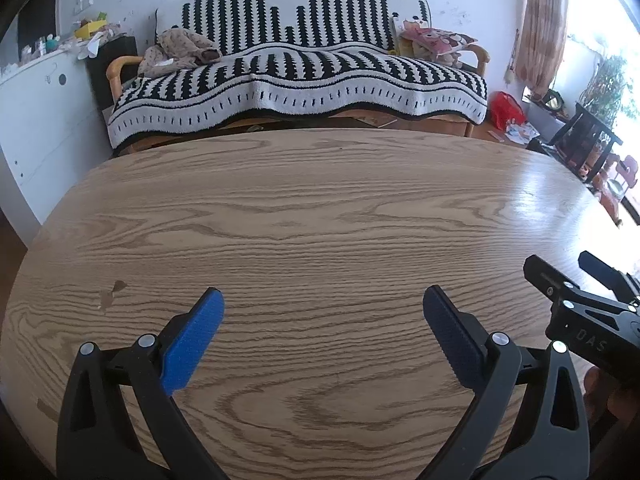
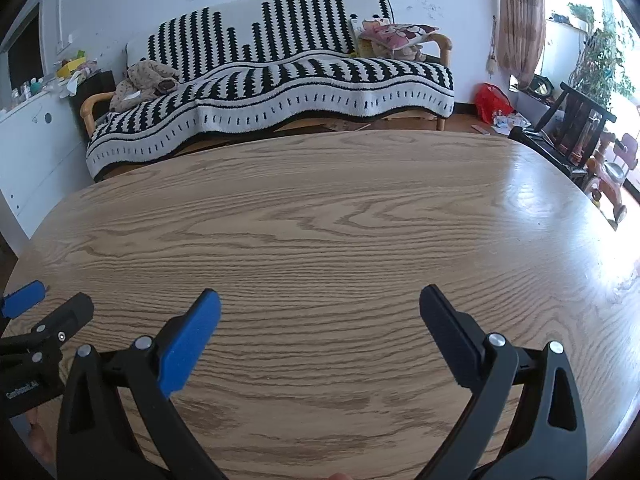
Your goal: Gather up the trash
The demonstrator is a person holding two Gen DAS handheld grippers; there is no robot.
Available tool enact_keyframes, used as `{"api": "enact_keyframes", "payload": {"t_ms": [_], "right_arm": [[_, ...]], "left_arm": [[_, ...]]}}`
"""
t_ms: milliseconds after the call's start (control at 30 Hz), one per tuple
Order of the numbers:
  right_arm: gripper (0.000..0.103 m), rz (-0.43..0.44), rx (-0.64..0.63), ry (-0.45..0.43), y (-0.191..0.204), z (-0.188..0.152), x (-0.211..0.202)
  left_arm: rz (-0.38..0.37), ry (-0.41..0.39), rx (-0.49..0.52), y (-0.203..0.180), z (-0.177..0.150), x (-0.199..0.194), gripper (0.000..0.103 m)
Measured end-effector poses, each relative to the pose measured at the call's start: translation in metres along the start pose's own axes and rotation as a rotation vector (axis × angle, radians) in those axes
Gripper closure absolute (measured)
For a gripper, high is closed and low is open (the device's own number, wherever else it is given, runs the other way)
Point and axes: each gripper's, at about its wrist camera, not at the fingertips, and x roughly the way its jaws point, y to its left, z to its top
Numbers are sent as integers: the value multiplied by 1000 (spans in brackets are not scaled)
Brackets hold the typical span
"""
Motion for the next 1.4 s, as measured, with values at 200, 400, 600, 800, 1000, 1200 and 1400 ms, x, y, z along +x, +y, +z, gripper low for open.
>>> {"api": "enact_keyframes", "payload": {"t_ms": [200,400,600,800,1000,1200,1400], "right_arm": [[7,1,2,-4,-1,1,-2],[7,7,9,-1,-4,2,-2],[7,10,14,2,-8,2,-1],[7,10,22,1,-10,2,-2],[7,6,11,1,-7,2,-2],[7,-6,-2,-4,-6,2,-4],[7,-9,-6,11,-7,1,0]], "left_arm": [[57,12,-37,6,1,5,6],[92,14,-33,4,1,5,6],[108,30,-32,5,1,8,6],[105,21,-16,1,0,6,6],[97,-11,30,-9,-1,1,6],[85,-11,41,-13,-4,1,6],[38,-15,11,-8,-8,0,6]]}}
